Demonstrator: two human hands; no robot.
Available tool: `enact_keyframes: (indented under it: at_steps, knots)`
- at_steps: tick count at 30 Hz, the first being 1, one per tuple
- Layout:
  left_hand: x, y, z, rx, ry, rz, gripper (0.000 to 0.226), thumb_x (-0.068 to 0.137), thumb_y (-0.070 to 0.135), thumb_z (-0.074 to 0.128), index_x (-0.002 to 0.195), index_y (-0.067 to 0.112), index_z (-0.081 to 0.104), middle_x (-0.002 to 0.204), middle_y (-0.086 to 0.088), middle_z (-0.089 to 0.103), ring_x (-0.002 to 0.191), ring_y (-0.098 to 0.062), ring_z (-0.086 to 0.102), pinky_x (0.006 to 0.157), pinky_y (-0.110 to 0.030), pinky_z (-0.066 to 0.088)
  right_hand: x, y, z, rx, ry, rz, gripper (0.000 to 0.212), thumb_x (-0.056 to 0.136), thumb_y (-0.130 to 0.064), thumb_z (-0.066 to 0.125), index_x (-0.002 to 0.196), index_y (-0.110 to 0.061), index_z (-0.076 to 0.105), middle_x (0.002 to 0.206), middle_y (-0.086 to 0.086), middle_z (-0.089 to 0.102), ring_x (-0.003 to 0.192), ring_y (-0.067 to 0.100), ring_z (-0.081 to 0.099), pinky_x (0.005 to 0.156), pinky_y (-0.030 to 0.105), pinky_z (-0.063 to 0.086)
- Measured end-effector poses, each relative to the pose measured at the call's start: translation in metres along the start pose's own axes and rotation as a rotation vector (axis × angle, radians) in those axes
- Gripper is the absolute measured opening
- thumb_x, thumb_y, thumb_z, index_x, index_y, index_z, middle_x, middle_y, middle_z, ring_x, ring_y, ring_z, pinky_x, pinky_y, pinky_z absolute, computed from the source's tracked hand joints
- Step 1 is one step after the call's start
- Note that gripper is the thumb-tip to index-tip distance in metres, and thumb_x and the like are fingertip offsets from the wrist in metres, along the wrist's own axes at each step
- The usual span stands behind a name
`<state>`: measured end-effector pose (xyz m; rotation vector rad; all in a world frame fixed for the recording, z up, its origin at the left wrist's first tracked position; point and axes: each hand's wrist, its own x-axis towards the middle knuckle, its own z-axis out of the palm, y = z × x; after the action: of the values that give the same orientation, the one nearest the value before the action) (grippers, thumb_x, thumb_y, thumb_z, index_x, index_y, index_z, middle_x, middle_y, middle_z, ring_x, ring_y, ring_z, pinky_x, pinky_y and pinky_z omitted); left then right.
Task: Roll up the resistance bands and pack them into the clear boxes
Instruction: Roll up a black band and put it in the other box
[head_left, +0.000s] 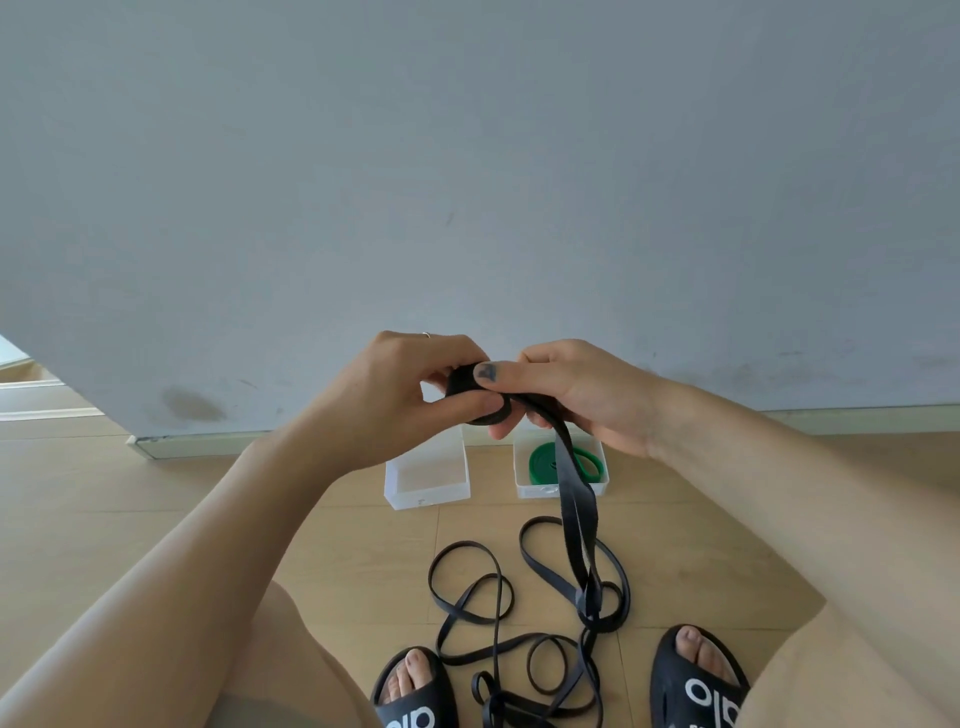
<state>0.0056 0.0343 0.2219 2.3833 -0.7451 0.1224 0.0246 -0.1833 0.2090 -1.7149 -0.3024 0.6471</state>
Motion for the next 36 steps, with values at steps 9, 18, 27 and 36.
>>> enact_keyframes:
  at_steps: [9,18,27,36]
  knots:
    - [0.001,0.002,-0.003,-0.092,0.004,0.020,0.018,0.087,0.032,0.071,0.098,0.018,0.072,0.085,0.010,0.074,0.087,-0.015,0.072,0.085,-0.026,0.058,-0.004,-0.002,-0.003,0.149,-0.106,-0.016,0.019,0.100,-0.028,0.062,0.096,-0.010,0.064,0.097,0.014,0.078,0.071,0.004,0.063,0.072,0.026,0.040]
    - [0.001,0.004,0.000,-0.079,0.044,0.042,0.012,0.091,0.027,0.066,0.097,0.018,0.072,0.081,0.009,0.072,0.078,-0.016,0.068,0.078,-0.022,0.055,-0.002,0.000,0.000,0.145,-0.173,0.035,0.038,0.101,-0.043,0.056,0.120,-0.013,0.070,0.108,0.013,0.076,0.077,0.014,0.053,0.076,0.027,0.044]
    - [0.003,0.004,0.003,0.016,0.032,0.048,0.008,0.090,0.027,0.075,0.095,0.021,0.073,0.076,0.009,0.070,0.076,-0.015,0.066,0.072,-0.026,0.053,0.001,0.003,0.005,0.069,0.008,0.023,0.053,0.074,-0.052,0.077,0.100,-0.009,0.061,0.074,-0.006,0.071,0.067,0.005,0.062,0.075,0.027,0.045]
    - [-0.001,0.005,0.005,-0.013,-0.040,0.024,0.014,0.087,0.032,0.078,0.096,0.022,0.073,0.079,0.010,0.072,0.079,-0.012,0.069,0.076,-0.025,0.056,0.000,0.005,-0.001,0.118,-0.034,0.055,0.047,0.077,-0.045,0.080,0.104,-0.010,0.065,0.080,-0.002,0.068,0.071,0.011,0.060,0.073,0.026,0.048]
